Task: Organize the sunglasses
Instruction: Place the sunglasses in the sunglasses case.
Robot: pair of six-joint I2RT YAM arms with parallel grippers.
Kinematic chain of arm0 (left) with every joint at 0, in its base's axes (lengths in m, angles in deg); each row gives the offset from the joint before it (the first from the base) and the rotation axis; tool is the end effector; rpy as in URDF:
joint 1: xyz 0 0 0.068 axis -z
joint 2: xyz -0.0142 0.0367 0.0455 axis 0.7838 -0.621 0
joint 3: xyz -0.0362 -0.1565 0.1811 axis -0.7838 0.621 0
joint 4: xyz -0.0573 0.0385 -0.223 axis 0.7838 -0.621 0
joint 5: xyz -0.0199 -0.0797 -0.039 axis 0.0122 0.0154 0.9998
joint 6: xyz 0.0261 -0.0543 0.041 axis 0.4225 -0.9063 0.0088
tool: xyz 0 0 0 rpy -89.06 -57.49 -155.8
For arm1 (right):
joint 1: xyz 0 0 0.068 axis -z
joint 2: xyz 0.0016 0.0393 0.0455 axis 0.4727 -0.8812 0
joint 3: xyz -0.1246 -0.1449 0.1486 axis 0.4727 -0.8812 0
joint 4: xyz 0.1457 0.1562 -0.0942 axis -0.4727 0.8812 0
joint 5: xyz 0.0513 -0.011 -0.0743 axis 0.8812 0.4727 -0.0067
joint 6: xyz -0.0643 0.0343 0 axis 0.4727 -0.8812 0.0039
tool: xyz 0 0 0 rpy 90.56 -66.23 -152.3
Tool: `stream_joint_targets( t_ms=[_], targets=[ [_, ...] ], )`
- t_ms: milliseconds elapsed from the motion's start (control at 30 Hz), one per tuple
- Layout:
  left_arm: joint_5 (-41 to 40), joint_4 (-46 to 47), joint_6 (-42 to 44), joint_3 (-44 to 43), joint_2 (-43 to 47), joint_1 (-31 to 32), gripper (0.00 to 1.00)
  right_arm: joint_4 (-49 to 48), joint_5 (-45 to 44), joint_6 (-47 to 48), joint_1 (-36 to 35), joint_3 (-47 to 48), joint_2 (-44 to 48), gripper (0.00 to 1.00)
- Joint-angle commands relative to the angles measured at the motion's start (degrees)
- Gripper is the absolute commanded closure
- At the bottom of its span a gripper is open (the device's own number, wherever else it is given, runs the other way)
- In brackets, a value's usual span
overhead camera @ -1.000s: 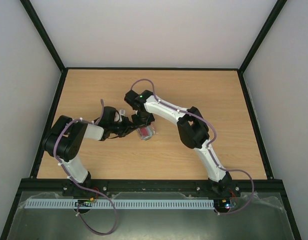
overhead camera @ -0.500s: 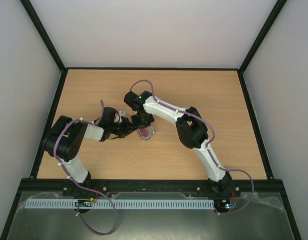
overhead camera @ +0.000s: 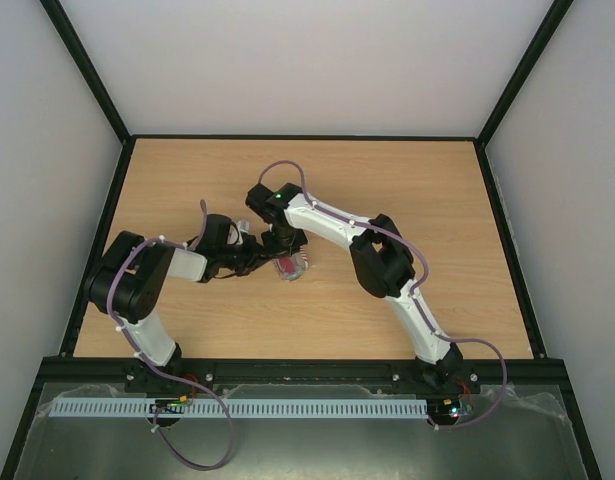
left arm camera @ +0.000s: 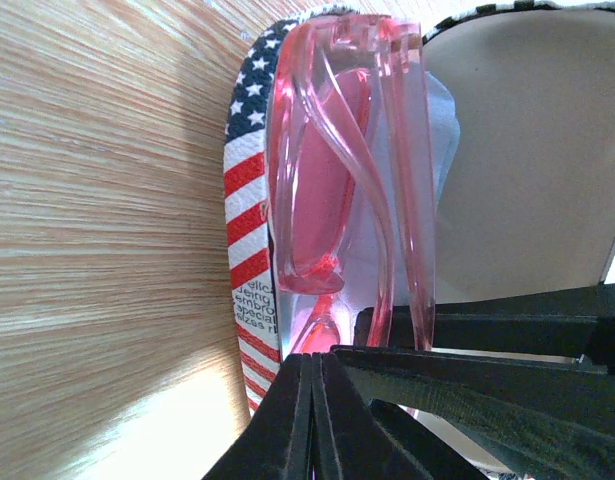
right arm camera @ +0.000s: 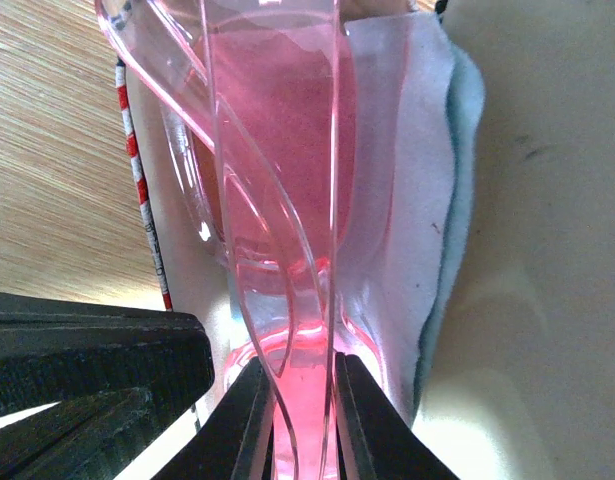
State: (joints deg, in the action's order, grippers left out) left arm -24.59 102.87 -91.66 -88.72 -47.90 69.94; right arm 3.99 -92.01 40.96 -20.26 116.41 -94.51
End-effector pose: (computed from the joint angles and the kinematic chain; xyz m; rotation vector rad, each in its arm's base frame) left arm 0.2681 -0.1288 0.0966 -0.4317 2.4369 -1.4195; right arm 0.2972 0.3319 0.1392 -0.5770 2.8063 0.2190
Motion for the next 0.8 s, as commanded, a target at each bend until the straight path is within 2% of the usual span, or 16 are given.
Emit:
stream_joint_targets(
  t_ms=[0, 167, 400, 533, 767],
  targets=[
    [-0.3, -0.9, 0.5, 0.3, 0.6, -0.4, 0.98, 2.8, -1.7, -0.8, 0.0, -1.1, -2.8, 0.99],
    [-0.3, -1.0, 0.5, 0.3, 0.7, -0.4, 0.98, 3.0, -1.9, -0.6, 0.0, -1.1, -1.6, 0.99],
    [-0.3, -1.2, 0.5, 0.2, 0.8, -0.4, 0.98, 3.1, -2.5, -0.6, 0.0, -0.8, 0.3, 0.88],
    [-0.3, -1.4, 0.6, 0.1, 0.9, -0.4, 0.98, 3.1, -2.6, -0.7, 0.0, -0.8, 0.8, 0.87],
    [-0.4, -1.7, 0.8, -0.1, 1.0, -0.4, 0.98, 3.0, -3.2, -0.7, 0.0, -0.6, 1.9, 0.79]
  ],
)
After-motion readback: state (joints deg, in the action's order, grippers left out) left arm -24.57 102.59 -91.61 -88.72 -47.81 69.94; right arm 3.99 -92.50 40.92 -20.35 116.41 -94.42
